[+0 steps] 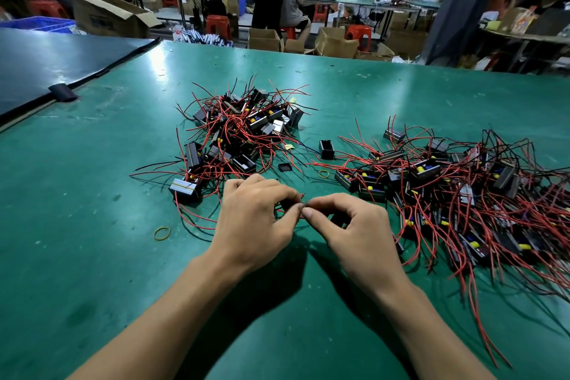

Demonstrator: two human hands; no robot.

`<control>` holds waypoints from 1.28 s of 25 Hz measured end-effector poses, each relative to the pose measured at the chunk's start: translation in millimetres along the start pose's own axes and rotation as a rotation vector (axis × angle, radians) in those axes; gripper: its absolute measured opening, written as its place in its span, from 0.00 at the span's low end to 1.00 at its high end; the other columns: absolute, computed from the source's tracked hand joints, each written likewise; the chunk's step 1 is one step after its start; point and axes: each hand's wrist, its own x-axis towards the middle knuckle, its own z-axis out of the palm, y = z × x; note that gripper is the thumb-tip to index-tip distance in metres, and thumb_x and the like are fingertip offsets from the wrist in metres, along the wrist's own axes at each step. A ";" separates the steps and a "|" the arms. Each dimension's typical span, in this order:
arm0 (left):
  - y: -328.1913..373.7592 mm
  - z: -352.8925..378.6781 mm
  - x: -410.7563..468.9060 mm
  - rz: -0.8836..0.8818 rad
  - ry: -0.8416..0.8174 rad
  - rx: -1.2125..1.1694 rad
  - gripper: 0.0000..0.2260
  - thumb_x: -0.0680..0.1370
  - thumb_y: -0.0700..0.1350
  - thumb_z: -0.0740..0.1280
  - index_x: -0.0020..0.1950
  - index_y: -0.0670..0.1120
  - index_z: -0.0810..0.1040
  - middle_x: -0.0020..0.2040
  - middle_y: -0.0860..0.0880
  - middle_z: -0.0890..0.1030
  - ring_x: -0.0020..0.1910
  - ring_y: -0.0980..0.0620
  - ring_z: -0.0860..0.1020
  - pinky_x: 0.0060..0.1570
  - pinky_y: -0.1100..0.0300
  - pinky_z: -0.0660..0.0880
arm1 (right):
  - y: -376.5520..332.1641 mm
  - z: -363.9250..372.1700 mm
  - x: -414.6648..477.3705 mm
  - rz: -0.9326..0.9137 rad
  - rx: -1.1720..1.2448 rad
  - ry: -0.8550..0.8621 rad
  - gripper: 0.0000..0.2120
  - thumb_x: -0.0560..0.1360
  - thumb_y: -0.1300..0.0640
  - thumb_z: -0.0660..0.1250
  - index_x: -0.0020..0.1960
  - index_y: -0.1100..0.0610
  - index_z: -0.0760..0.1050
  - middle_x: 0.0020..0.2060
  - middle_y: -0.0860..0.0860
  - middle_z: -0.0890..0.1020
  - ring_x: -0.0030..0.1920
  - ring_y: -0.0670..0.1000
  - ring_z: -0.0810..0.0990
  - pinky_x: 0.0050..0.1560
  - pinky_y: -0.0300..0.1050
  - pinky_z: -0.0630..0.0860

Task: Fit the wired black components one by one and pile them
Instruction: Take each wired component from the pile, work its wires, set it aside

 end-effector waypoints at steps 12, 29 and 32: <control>-2.2 -0.1 2.2 -0.001 -0.087 -0.078 0.07 0.71 0.56 0.69 0.43 0.55 0.85 0.38 0.59 0.82 0.43 0.54 0.75 0.47 0.51 0.64 | 12.1 -11.0 3.4 -0.374 -0.307 0.061 0.08 0.76 0.51 0.73 0.53 0.51 0.83 0.42 0.46 0.82 0.38 0.48 0.80 0.36 0.49 0.78; -2.5 -1.2 1.3 -0.039 0.005 -0.053 0.05 0.71 0.52 0.70 0.40 0.54 0.84 0.37 0.60 0.81 0.42 0.55 0.76 0.49 0.51 0.66 | 9.5 -6.9 3.2 -0.185 -0.066 -0.075 0.03 0.73 0.54 0.76 0.47 0.51 0.85 0.38 0.41 0.84 0.35 0.40 0.79 0.37 0.30 0.71; -3.6 -1.7 1.5 -0.042 -0.003 -0.067 0.05 0.70 0.52 0.70 0.40 0.54 0.84 0.37 0.59 0.82 0.42 0.55 0.76 0.49 0.50 0.66 | 13.7 -6.6 2.2 -0.309 -0.176 -0.037 0.07 0.74 0.51 0.75 0.50 0.52 0.84 0.40 0.42 0.83 0.36 0.44 0.80 0.38 0.42 0.76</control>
